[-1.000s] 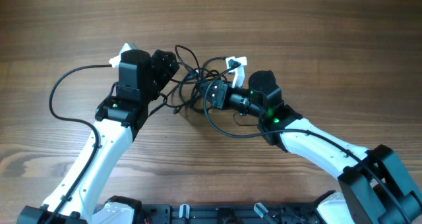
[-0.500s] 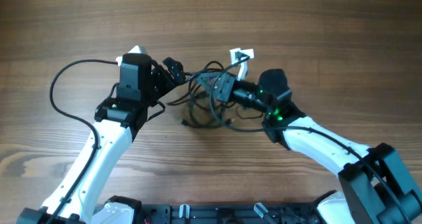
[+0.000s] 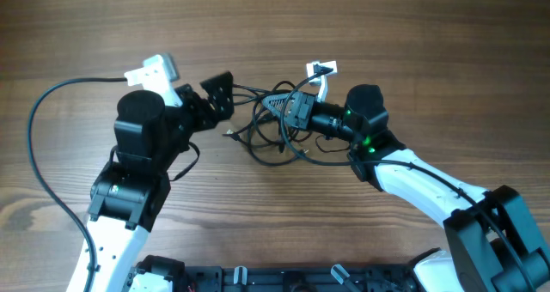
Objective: Untangle cables
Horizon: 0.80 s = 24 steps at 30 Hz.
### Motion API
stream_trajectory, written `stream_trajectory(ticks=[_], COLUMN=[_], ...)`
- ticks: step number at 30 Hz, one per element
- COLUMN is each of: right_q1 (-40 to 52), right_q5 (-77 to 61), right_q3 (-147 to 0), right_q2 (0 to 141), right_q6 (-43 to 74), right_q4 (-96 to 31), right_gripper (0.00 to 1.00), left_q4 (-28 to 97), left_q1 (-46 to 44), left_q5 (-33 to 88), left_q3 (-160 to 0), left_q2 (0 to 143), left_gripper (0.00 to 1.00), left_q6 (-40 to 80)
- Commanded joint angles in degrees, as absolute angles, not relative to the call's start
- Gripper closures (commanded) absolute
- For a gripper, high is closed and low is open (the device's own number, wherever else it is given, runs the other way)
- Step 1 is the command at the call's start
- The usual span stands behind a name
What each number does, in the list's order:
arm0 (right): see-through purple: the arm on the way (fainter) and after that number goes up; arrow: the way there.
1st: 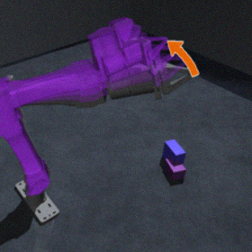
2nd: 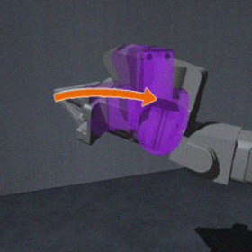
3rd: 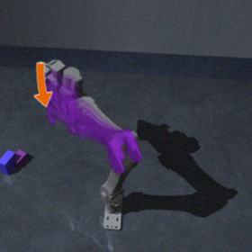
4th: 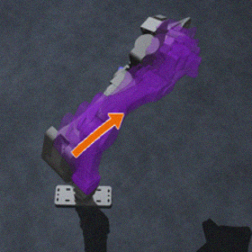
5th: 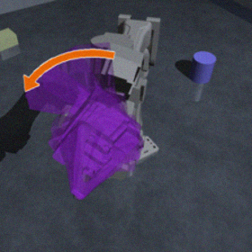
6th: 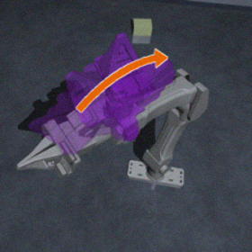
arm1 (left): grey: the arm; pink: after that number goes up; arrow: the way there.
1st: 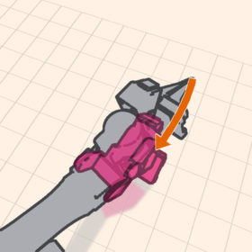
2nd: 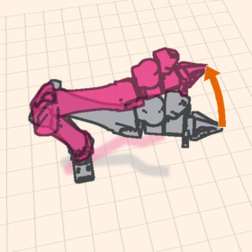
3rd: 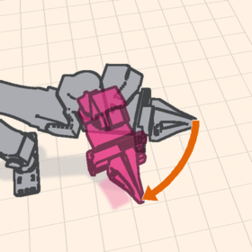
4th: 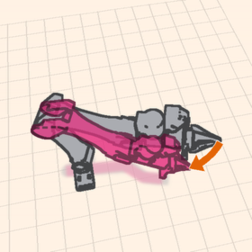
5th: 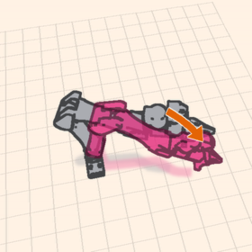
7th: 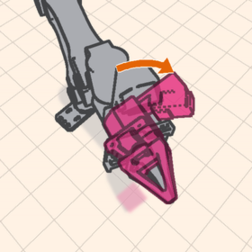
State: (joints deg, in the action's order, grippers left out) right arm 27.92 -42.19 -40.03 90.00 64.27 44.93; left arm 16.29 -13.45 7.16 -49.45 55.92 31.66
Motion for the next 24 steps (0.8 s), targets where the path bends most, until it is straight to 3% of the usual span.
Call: stream_trajectory(ticks=[1,5,11,17,24], right_q1=[27.9,27.9,27.9,27.7,25.6], right_q5=[-50.6,-53.3,-53.0,-52.8,-52.8], right_q3=[-40.4,-40.4,-40.4,-40.4,-40.4], right_q2=[90.2,90.2,90.2,90.2,90.2], right_q6=[64.2,64.1,64.1,64.1,64.5], right_q4=[50.8,59.0,59.1,59.1,59.1], right_gripper=[0.95,0.96,0.96,0.96,0.96], left_q4=[18.7,20.7,20.6,20.6,20.7], left_q1=[-13.6,-13.6,-13.6,-13.6,-13.6], left_q5=[16.8,19.9,27.7,27.6,27.7], left_q3=[-49.8,-49.8,-49.8,-49.8,-49.8], left_q2=[57.1,59.5,62.4,62.4,62.4], left_gripper=[0.0,0.01,0.01,0.01,0.1], left_q6=[22.7,22.7,22.7,22.7,22.7])
